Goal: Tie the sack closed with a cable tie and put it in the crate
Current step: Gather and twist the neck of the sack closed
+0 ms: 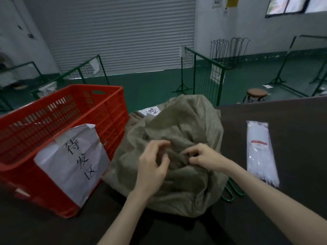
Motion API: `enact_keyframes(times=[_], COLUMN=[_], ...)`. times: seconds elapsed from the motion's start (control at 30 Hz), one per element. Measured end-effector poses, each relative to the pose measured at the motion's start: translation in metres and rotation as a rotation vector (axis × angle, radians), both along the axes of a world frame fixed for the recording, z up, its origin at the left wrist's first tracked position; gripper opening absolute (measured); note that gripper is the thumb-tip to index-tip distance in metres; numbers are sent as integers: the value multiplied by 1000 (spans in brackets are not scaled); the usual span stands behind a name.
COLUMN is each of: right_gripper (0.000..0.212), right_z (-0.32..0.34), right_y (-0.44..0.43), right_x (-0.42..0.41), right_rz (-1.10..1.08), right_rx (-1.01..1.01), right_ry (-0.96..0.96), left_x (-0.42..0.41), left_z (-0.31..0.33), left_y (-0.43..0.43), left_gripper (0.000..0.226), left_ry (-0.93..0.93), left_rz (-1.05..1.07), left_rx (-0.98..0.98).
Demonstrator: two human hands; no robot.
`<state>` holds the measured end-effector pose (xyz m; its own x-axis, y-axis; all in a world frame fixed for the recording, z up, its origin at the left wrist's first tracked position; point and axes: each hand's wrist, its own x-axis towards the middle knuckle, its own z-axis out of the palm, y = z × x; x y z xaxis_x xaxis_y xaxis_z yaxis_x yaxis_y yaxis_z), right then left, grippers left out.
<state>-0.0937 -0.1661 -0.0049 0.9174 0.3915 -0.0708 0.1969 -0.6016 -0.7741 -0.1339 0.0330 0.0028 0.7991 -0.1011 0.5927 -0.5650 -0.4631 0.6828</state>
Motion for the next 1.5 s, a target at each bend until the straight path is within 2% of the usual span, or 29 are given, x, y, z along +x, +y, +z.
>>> enact_keyframes(times=[0.07,0.13,0.27,0.33,0.4,0.47,0.67,0.8,0.9,0.97,1.07,1.13,1.23,1.33,1.4,1.5], right_gripper=[33,29,18,20,23,25,21,20,16,6,26,42,58,39,22,12], right_z=[-2,-2,-8,-11,-13,-12,-10,-15,-25,-32,-38,-42,-51,-56,-57,-55], right_y=[7,16,26,27,24,20,7,6,12,16,23,26,28,31,31,31], right_x=[-11,-21,-31,-31,-30,-28,-23,-21,-22,-25,-29,-31,-30,-30,-31,-33], right_rz=[131,218,296,302,291,262,54,-88,-199,-330,-488,-502,-422,-333,-287,-252], right_rx=[-22,-54,-128,-161,-172,-167,-36,-33,-56,-20,110,126,-9,-66,-35,-34], right_ry=[70,147,204,200,188,169,79,-57,-160,-209,-124,-40,22,65,29,-56], left_x=[12,23,37,45,48,45,27,16,11,3,-13,-21,-25,-29,-29,-26], left_z=[8,11,-2,-20,-39,-52,-80,-94,-108,-113,-119,-121,-116,-108,-107,-98], left_y=[3,4,3,6,10,14,18,17,20,19,14,11,8,7,9,10], left_gripper=[32,52,90,90,67,33,20,17,35,41,35,29,34,31,30,18], left_ry=[-72,-75,93,208,326,373,532,789,956,993,939,840,717,672,743,986], left_rz=[84,129,184,153,68,-6,-33,-45,-75,-87,-121,-169,-224,-260,-259,-250], left_rx=[67,205,589,747,795,721,313,92,-3,-10,83,146,145,137,128,-182])
